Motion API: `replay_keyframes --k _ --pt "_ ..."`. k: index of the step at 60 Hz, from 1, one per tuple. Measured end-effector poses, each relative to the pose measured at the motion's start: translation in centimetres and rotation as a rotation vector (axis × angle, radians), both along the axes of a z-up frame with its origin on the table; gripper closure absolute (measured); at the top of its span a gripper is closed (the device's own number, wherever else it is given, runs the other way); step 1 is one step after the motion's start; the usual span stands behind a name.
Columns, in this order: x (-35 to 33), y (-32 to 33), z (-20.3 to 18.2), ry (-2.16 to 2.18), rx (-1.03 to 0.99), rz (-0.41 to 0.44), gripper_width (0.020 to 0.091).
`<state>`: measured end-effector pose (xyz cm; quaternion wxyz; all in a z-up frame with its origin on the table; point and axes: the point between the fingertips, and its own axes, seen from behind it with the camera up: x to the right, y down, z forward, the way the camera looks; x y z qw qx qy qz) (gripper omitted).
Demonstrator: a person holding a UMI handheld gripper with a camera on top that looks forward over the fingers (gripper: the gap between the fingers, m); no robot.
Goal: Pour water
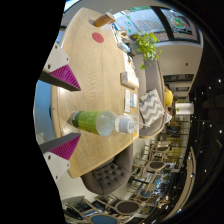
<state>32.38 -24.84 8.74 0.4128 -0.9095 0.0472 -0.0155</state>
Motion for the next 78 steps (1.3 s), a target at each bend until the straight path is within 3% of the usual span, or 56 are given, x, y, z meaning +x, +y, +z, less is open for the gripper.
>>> replay_keyframes --k 15,22,26,44,49,62,78 --pt "3.5 6.8 -2.4 -0.011 0.104 0.046 0.0278" --pt "3.4 8.9 -2.6 -0.004 0.137 0.047 0.0397" --pt "3.2 9.7 -2.8 -0.004 0.153 0.048 0.0559" --pt "3.5 10.9 -2.5 -0.047 0.158 0.018 0.0679" --pt "3.4 11.3 -1.8 -0.088 0.158 0.015 0.0679" --pt "1.3 13.6 3.9 -0.262 0.191 0.013 0.0678" --pt "-9.9 17.4 17.3 -0.656 0.292 0.085 0.0680"
